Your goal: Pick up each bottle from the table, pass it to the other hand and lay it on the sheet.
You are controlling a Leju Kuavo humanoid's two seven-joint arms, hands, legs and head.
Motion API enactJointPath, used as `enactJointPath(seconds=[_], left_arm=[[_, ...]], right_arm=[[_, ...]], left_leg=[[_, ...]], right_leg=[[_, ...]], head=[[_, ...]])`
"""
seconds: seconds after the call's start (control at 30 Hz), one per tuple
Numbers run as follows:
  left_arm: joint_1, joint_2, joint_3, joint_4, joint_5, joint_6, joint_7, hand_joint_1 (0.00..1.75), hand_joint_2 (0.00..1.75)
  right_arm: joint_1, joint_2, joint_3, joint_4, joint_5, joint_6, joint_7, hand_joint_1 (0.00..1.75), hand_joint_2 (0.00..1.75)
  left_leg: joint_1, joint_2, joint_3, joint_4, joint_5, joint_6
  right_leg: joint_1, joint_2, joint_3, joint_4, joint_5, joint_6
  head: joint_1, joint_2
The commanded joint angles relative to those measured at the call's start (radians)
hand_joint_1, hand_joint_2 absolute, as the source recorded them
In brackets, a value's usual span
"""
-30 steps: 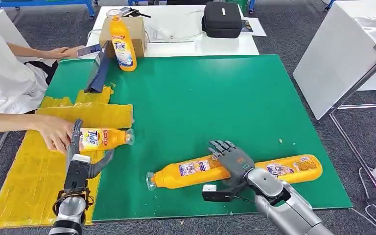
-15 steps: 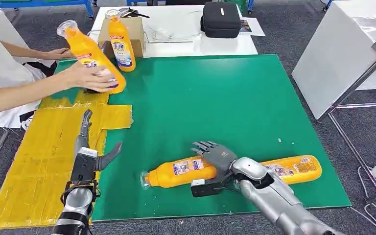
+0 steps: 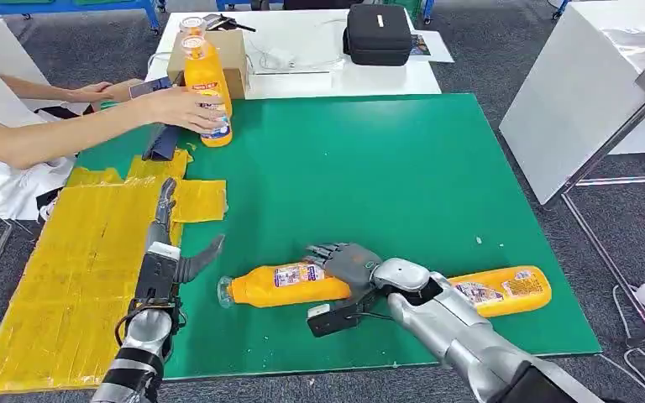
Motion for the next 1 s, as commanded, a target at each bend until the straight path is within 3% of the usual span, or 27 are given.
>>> enactJointPath(seconds=[0.03,0.23,0.37,0.5,0.57,0.67,0.83,1.0], left_arm=[[-0.041,0.016,-0.036,0.086,0.017,0.002,-0.003,0.00,1.75],[-0.030,0.014,-0.044,0.066,0.031,-0.008,-0.005,0.00,1.75],[0.020,0.013,-0.051,-0.020,0.044,-0.040,0.019,0.00,1.75],[0.128,0.024,-0.098,-0.242,0.068,-0.216,0.092,0.00,1.75],[0.180,0.021,-0.134,-0.359,0.041,-0.255,0.136,0.00,1.75],[0.182,0.021,-0.143,-0.367,0.038,-0.253,0.144,0.00,1.75],[0.195,0.035,-0.169,-0.394,0.115,-0.352,0.143,0.00,1.75],[0.187,0.033,-0.162,-0.383,0.123,-0.354,0.148,0.00,1.75]], right_arm=[[-0.034,0.004,0.089,0.142,-0.016,0.021,0.002,1.75,1.75],[-0.018,0.004,0.064,0.138,-0.058,-0.020,0.023,1.75,1.75],[0.038,0.032,-0.017,0.095,-0.101,-0.167,0.085,1.75,1.75],[0.190,0.044,-0.216,-0.138,-0.032,-0.480,0.254,1.75,1.75],[0.330,0.042,-0.391,-0.384,0.019,-0.465,0.258,1.75,1.75],[0.353,0.045,-0.437,-0.418,0.048,-0.432,0.243,1.75,1.75],[0.443,0.112,-0.675,-0.537,0.002,-0.575,0.148,1.75,1.75],[0.457,0.118,-0.698,-0.565,0.001,-0.577,0.129,1.75,1.75]], left_leg=[[0.001,-0.004,0.004,-0.001,0.000,-0.001],[0.001,-0.004,0.004,-0.001,0.000,-0.001],[0.001,-0.001,0.005,-0.001,0.000,-0.001],[0.002,-0.001,0.004,0.000,-0.001,-0.001],[0.002,-0.001,0.002,0.000,-0.001,-0.001],[0.002,-0.003,-0.001,0.002,-0.003,-0.001],[0.001,-0.004,-0.002,0.001,-0.003,-0.001],[0.001,-0.004,-0.004,0.000,-0.002,-0.001]], right_leg=[[0.001,0.001,0.005,-0.001,-0.001,-0.003],[0.001,-0.001,0.006,-0.001,-0.001,-0.003],[0.001,0.001,0.006,-0.002,0.000,-0.002],[0.001,0.002,0.005,-0.001,-0.001,-0.002],[0.001,0.002,0.004,-0.001,-0.001,-0.002],[0.001,0.001,0.002,0.002,-0.003,-0.002],[0.001,0.001,0.000,0.002,-0.003,-0.003],[0.000,0.001,-0.002,0.000,-0.002,-0.002]], head=[[0.000,0.000],[0.000,0.000],[0.000,0.000],[0.000,0.000],[0.000,0.000],[0.000,0.000],[0.000,0.000],[0.000,0.000]])
